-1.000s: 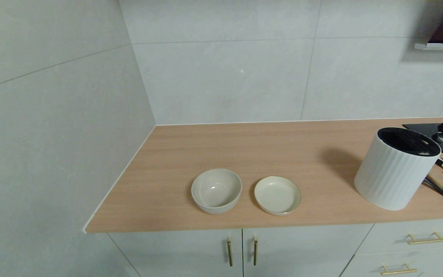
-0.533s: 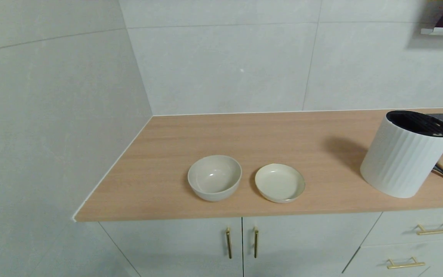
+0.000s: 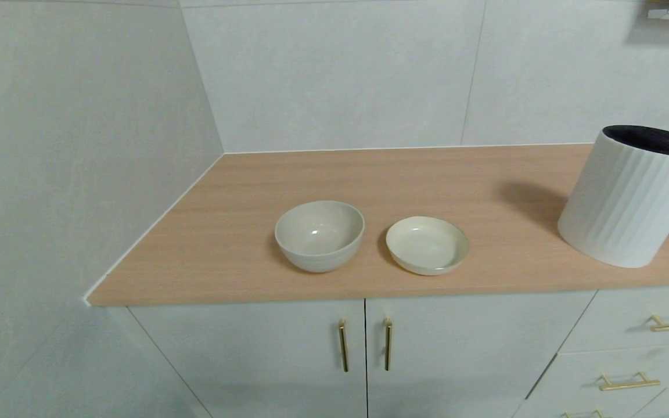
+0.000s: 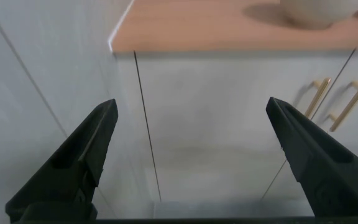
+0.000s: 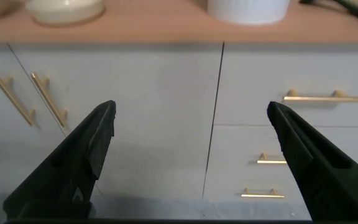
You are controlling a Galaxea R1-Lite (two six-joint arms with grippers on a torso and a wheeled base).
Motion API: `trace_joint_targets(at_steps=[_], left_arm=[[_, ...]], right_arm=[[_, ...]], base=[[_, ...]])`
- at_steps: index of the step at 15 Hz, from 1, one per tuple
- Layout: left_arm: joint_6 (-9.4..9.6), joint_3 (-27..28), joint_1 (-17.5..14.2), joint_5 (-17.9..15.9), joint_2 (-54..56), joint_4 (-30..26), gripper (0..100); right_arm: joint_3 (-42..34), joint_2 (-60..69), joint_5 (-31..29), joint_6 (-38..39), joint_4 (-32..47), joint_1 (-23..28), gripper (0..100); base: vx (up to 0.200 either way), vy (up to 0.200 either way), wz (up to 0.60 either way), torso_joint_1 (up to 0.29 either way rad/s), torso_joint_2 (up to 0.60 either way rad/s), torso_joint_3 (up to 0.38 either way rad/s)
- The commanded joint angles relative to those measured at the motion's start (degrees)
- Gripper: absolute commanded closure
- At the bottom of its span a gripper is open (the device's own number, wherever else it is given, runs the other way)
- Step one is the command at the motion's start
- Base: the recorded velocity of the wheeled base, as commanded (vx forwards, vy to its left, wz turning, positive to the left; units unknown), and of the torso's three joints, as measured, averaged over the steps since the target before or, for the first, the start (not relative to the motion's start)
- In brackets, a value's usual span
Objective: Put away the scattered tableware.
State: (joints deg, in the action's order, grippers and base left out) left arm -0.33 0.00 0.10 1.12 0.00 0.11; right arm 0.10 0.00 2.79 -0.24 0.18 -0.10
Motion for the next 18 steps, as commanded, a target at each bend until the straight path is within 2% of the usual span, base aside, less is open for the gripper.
trace_joint_targets(at_steps=[1,11,18], left_arm=[[-0.02,0.0,-0.01,0.02,0.0,-0.02,0],[-0.02,0.0,-0.01,0.02,0.0,0.07,0],[-0.02,0.0,-0.01,0.02,0.0,-0.02,0]], right_arm=[[-0.01,0.0,0.02,-0.02,-0.01,0.01,0],[-0.01,0.0,0.02,-0.02,-0.01,0.01,0],[-0.01,0.0,0.02,-0.02,-0.01,0.01,0]], base=[[0.0,0.0,0.0,-0.207,0.5,0.276],[0.0,0.0,0.0,-0.192,0.48,0.288],[0.0,0.0,0.0,-0.133,0.44,0.301]])
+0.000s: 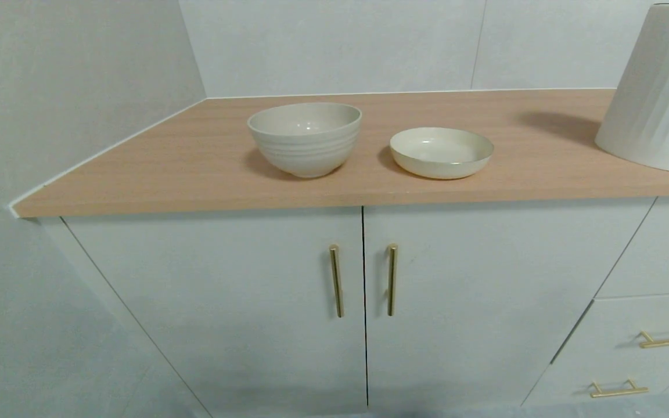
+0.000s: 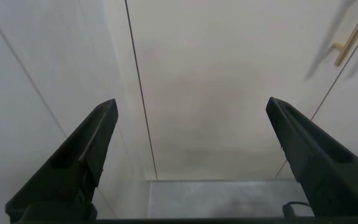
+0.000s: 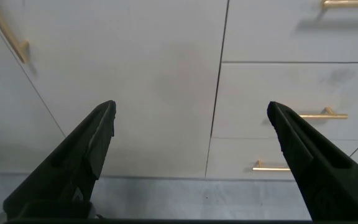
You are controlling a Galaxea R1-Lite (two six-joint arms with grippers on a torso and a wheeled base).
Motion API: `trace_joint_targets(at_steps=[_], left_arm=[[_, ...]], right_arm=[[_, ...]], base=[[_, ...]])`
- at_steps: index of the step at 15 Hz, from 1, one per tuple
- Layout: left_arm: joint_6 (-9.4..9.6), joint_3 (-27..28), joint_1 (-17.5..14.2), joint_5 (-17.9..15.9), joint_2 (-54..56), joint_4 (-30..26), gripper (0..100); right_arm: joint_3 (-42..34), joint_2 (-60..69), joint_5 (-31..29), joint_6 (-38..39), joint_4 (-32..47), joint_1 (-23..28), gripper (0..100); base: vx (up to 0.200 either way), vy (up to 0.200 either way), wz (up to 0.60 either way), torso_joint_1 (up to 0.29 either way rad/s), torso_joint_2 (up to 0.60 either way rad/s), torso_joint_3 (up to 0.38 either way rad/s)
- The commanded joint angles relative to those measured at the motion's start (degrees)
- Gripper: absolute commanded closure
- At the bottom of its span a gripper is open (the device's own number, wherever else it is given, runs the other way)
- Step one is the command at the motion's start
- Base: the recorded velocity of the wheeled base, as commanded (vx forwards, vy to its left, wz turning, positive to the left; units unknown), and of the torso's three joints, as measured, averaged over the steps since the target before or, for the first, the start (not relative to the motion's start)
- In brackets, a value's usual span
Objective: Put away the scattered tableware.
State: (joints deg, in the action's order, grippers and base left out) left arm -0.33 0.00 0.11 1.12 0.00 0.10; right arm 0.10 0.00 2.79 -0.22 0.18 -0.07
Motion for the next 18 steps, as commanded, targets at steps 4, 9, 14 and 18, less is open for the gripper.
trace_joint_targets(at_steps=[4,9,14,18], left_arm=[[-0.02,0.0,-0.02,0.02,0.0,0.08,0],[-0.11,0.0,-0.02,0.02,0.0,-0.01,0],[-0.02,0.0,-0.02,0.02,0.0,-0.01,0],[-0.02,0.0,-0.02,0.02,0.0,-0.01,0]], right_arm=[[-0.01,0.0,0.02,-0.04,-0.01,-0.01,0],[-0.01,0.0,0.02,0.04,-0.01,-0.01,0],[-0.01,0.0,0.02,-0.04,-0.01,-0.01,0],[-0.01,0.0,0.11,-0.4,-0.01,-0.01,0]], base=[[0.0,0.0,0.0,-0.021,0.09,0.059],[-0.12,0.0,0.0,0.002,0.01,0.004],[0.0,0.0,0.0,0.0,0.0,0.0],[0.0,0.0,0.0,0.0,0.0,0.0]])
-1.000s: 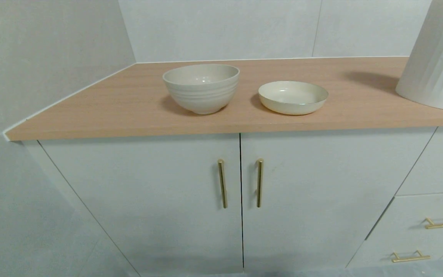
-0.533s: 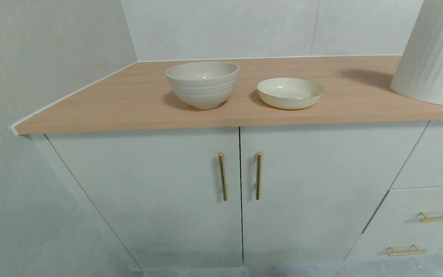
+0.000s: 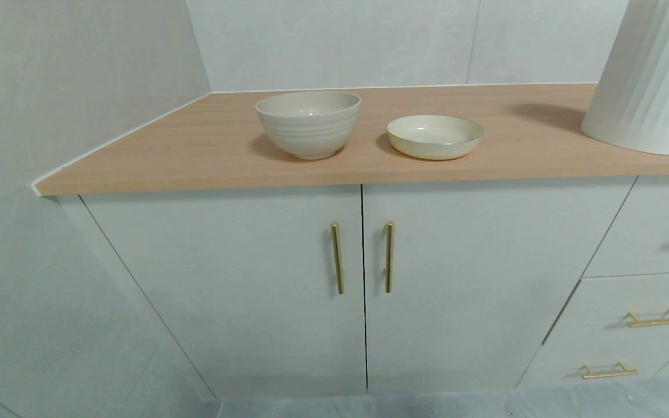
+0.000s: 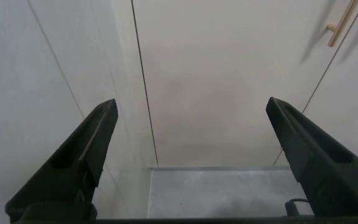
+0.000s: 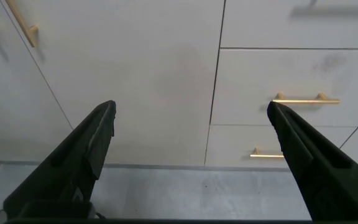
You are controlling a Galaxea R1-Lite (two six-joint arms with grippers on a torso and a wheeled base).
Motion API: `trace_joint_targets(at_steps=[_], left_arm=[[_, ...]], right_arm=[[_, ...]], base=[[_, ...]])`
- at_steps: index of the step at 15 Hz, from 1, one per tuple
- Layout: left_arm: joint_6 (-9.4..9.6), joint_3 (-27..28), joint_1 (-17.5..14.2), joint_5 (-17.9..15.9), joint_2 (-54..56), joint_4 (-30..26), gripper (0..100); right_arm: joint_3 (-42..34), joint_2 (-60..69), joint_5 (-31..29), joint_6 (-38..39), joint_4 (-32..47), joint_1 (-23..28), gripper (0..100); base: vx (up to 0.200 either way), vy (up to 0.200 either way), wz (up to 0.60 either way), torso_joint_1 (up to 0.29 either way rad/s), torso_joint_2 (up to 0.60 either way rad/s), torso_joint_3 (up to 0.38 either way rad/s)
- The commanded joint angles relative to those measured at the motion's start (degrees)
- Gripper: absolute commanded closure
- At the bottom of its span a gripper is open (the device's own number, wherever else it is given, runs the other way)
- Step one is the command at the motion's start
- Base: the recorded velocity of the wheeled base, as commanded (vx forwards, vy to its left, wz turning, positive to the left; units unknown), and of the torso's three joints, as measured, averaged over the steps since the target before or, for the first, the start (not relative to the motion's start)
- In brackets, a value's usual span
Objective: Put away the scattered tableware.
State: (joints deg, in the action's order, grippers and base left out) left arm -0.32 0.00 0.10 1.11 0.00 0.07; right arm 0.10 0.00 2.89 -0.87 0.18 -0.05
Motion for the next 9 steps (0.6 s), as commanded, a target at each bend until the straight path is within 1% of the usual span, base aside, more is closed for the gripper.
trace_joint_targets(at_steps=[1,2,3,4,6,8,9], left_arm=[[-0.03,0.0,-0.01,0.03,0.0,0.01,0],[-0.12,0.0,-0.01,0.03,0.0,0.01,0],[-0.03,0.0,-0.01,0.03,0.0,0.1,0],[-0.12,0.0,-0.01,0.03,0.0,0.01,0],[-0.03,0.0,-0.01,0.03,0.0,0.01,0],[-0.03,0.0,-0.01,0.03,0.0,0.01,0],[-0.03,0.0,-0.01,0.03,0.0,0.01,0]], right_arm=[[0.08,0.0,0.1,-0.63,-0.18,-0.04,0],[2.36,0.0,0.89,-0.28,-1.94,-0.04,0],[6.58,-0.35,2.3,0.78,-2.29,-0.21,0],[8.69,-2.29,4.23,1.48,-1.68,-0.57,0],[9.04,-7.03,8.19,1.3,-0.01,-0.74,0],[10.27,-16.87,16.27,1.13,0.17,-1.09,0],[11.15,-22.06,17.24,1.13,-0.18,-1.09,0]], base=[[0.0,0.0,0.0,0.0,0.0,0.0],[0.0,0.0,0.0,0.0,0.0,0.0],[0.0,0.0,0.0,0.0,0.0,0.0],[0.0,0.0,0.0,0.0,0.0,0.0],[0.0,0.0,0.0,0.0,0.0,0.0],[0.0,0.0,0.0,0.0,0.0,0.0],[0.0,0.0,0.0,0.0,0.0,0.0]])
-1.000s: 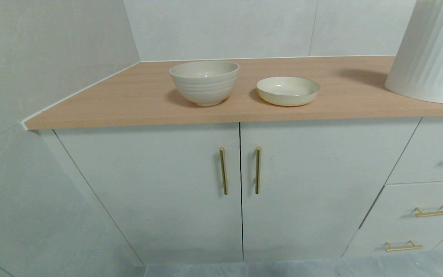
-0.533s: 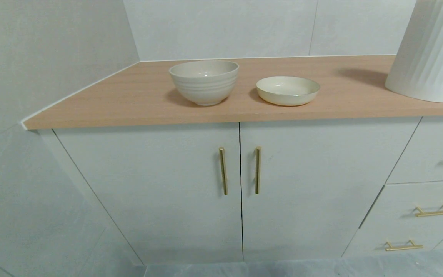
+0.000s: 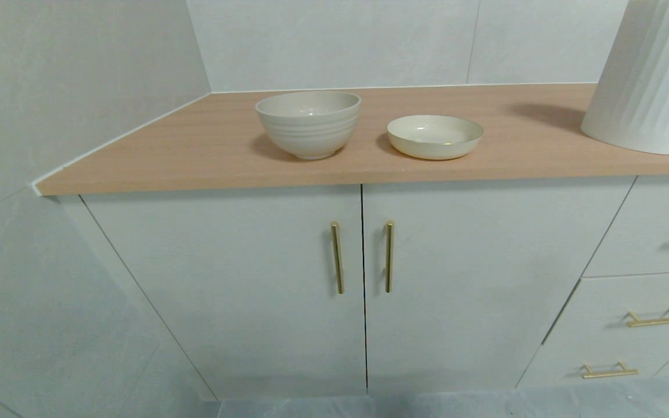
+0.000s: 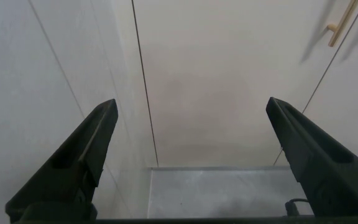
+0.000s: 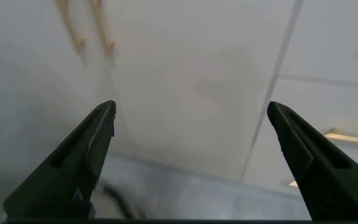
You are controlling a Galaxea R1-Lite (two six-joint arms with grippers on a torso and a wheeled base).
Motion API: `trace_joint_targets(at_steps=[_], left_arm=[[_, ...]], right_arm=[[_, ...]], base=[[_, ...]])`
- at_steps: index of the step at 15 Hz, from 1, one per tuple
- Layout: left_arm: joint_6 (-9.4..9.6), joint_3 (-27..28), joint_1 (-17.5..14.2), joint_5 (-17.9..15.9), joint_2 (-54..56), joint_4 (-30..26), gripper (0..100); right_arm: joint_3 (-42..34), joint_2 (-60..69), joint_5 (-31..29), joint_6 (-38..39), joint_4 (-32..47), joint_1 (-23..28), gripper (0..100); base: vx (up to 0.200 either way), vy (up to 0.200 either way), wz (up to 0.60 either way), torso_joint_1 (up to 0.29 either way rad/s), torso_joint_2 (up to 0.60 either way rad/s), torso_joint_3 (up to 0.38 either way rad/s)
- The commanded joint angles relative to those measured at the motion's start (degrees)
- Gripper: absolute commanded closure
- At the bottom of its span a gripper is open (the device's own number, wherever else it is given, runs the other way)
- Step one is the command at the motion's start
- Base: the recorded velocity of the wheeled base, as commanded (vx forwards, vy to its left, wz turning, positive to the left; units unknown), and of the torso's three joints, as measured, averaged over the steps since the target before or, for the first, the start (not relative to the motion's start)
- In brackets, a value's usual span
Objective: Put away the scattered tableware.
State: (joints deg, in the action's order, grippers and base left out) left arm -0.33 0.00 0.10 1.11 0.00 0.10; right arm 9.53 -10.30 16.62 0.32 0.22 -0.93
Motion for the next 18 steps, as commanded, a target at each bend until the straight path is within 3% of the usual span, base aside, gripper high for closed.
trace_joint_targets(at_steps=[1,3,7,12,16,18], left_arm=[[-0.02,0.0,-0.01,0.03,0.0,-0.01,0],[-0.02,0.0,-0.01,0.03,0.0,-0.01,0],[-0.02,0.0,-0.01,0.03,0.0,-0.01,0],[-0.02,0.0,-0.01,0.03,0.0,-0.01,0],[-0.02,0.0,-0.01,0.03,0.0,-0.01,0],[-0.02,0.0,-0.01,0.03,0.0,-0.01,0]], right_arm=[[3.21,-16.42,3.51,-0.14,-0.31,-0.22,0],[6.55,-25.21,3.6,-0.14,-0.31,-2.06,0],[14.37,-43.93,2.1,-0.23,-2.15,-18.15,0],[18.06,-66.78,2.1,0.03,-24.74,-23.07,0],[29.4,-78.38,2.1,3.46,-26.85,-28.78,0],[34.06,-82.34,2.46,9.09,-26.94,-33.7,0]], base=[[0.0,0.0,0.0,0.0,0.0,0.0],[0.0,0.0,0.0,0.0,0.0,0.0],[0.0,0.0,0.0,0.0,0.0,0.0],[0.0,0.0,0.0,0.0,0.0,0.0],[0.0,0.0,0.0,0.0,0.0,0.0],[0.0,0.0,0.0,0.0,0.0,0.0]])
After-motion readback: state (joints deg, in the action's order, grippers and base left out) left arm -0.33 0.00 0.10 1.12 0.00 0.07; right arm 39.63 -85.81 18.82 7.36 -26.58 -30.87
